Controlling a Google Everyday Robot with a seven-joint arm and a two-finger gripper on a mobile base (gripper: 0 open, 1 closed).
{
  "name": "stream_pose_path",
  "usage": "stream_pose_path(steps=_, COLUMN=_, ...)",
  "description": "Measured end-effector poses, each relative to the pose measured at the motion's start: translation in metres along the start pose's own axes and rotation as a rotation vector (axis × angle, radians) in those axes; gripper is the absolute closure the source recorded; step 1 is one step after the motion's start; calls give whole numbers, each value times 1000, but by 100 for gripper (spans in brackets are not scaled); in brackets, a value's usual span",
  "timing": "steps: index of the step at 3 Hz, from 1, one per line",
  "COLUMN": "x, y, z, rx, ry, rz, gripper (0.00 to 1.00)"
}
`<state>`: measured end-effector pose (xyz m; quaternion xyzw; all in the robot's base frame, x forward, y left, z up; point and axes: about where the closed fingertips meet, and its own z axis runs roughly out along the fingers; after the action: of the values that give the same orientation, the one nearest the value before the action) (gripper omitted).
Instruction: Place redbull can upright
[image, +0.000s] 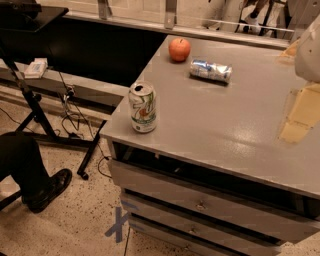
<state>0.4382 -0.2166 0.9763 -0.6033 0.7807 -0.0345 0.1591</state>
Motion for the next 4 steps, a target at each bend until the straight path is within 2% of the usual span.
stream_pose_path(steps=2, x=-5, y=-5, z=6, rx=5, ry=-21, rz=14, gripper=0)
stream_pose_path(steps=3, x=-31, y=-30, z=30, rx=53, ry=-31, rz=31, gripper=0)
stream_pose_path(steps=4, x=-61, y=-78, z=54, rx=120, ry=-79, rz=96, gripper=0)
